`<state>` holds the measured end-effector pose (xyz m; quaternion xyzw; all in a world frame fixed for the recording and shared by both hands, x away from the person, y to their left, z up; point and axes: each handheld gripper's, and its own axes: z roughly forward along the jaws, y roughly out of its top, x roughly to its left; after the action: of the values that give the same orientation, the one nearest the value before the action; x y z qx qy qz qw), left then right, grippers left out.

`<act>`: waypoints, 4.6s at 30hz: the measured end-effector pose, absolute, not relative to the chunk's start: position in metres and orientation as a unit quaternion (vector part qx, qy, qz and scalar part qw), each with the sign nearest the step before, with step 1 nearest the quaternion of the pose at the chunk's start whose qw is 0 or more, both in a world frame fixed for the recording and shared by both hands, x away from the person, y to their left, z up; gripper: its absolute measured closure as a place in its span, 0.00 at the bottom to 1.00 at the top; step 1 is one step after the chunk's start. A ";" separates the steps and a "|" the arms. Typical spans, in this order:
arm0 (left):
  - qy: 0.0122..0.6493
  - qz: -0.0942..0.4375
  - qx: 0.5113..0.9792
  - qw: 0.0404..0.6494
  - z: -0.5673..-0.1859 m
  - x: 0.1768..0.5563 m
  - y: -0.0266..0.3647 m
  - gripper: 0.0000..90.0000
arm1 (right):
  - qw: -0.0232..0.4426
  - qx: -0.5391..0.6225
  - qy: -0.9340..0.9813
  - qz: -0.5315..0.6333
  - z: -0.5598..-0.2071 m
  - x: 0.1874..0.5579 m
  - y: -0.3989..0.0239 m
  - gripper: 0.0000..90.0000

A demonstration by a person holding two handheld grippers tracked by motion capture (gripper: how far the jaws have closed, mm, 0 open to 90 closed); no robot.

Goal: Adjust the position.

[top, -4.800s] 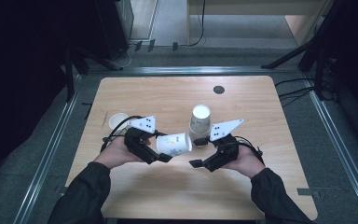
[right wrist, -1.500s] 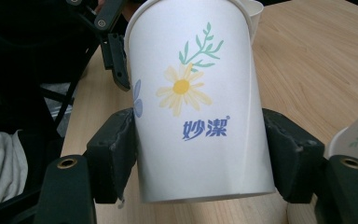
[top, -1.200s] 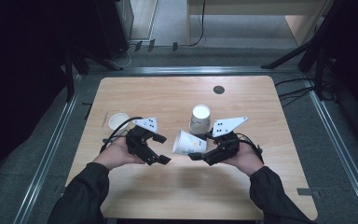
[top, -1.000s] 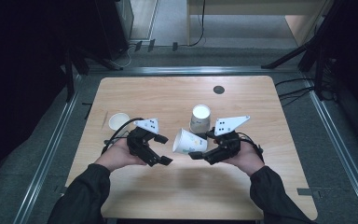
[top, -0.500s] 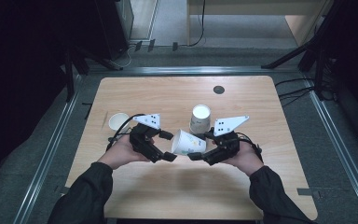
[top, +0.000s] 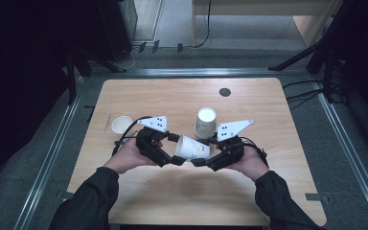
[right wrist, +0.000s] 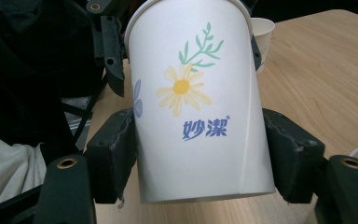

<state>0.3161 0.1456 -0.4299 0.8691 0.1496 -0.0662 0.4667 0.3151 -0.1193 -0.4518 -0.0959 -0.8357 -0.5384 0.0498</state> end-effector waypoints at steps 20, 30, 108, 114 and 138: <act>0.148 -0.060 0.861 0.483 -0.431 0.315 0.146 0.24 | 0.057 -0.100 -0.833 -0.541 -0.452 0.315 -0.119 0.36; 0.147 -0.055 0.860 0.485 -0.431 0.314 0.146 0.25 | 0.056 -0.098 -0.833 -0.541 -0.452 0.315 -0.118 0.36; 0.152 -0.033 0.919 0.363 -0.421 0.320 0.141 0.10 | 0.018 -0.103 -0.875 -0.473 -0.466 0.313 -0.095 0.36; 0.163 -0.045 0.897 0.408 -0.427 0.316 0.150 0.10 | 0.021 -0.105 -0.869 -0.482 -0.465 0.314 -0.097 0.36; 0.197 -0.066 0.846 0.492 -0.440 0.317 0.145 0.14 | 0.027 -0.111 -0.859 -0.499 -0.462 0.314 -0.100 0.36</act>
<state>0.3167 0.1446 -0.4399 0.8456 0.1975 -0.0659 0.4915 0.3144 -0.0998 -0.4622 -0.1112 -0.8587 -0.4994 0.0275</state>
